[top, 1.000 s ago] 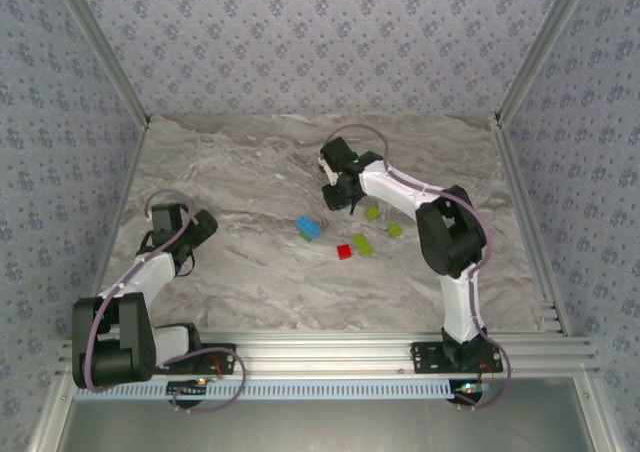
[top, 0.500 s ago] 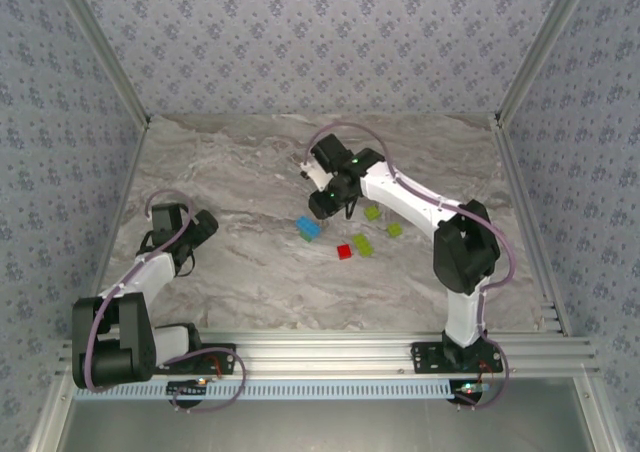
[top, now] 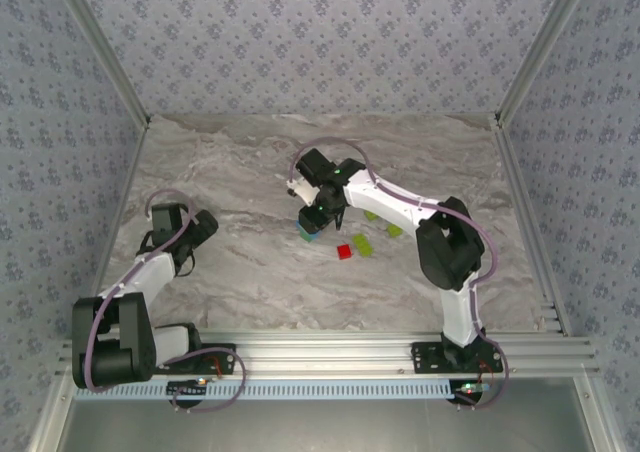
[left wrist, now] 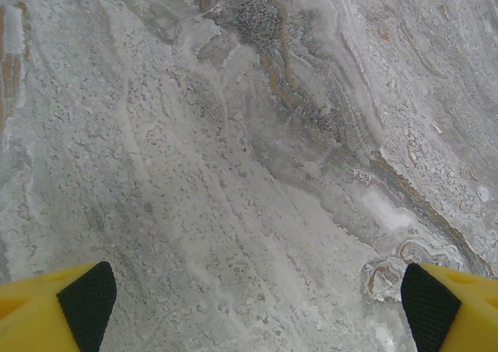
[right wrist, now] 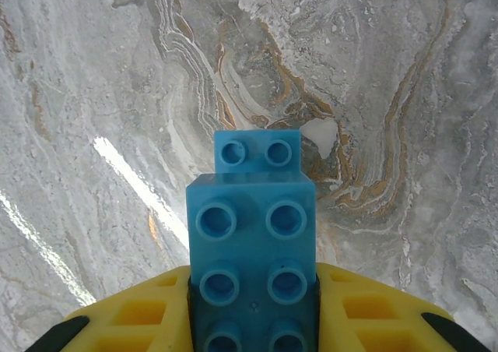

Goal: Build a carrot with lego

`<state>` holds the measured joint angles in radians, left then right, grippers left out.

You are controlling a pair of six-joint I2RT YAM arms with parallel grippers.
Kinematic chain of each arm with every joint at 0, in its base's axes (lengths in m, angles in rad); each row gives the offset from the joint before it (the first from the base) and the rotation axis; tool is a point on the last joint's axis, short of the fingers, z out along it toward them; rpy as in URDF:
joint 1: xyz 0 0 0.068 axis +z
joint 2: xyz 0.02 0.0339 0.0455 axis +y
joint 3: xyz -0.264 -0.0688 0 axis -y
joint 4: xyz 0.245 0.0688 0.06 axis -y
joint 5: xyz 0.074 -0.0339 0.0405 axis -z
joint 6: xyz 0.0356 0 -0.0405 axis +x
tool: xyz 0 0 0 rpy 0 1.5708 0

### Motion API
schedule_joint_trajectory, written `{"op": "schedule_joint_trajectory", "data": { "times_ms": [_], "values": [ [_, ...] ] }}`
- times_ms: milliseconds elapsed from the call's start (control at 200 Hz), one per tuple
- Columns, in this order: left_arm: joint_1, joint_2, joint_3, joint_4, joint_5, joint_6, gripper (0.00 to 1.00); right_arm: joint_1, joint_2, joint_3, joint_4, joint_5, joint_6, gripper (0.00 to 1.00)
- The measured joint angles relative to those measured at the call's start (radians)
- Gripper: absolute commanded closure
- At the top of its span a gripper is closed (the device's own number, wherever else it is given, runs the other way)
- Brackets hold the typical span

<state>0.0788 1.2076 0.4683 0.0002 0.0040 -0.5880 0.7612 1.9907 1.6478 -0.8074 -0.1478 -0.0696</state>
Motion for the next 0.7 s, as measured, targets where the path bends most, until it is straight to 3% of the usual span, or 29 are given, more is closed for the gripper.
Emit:
{"op": "schedule_joint_trajectory", "data": {
  "times_ms": [700],
  "values": [
    [0.000,0.000,0.000,0.000,0.000,0.000,0.03,-0.007,0.040,0.010,0.029,-0.010,-0.050,0.69]
  ]
}}
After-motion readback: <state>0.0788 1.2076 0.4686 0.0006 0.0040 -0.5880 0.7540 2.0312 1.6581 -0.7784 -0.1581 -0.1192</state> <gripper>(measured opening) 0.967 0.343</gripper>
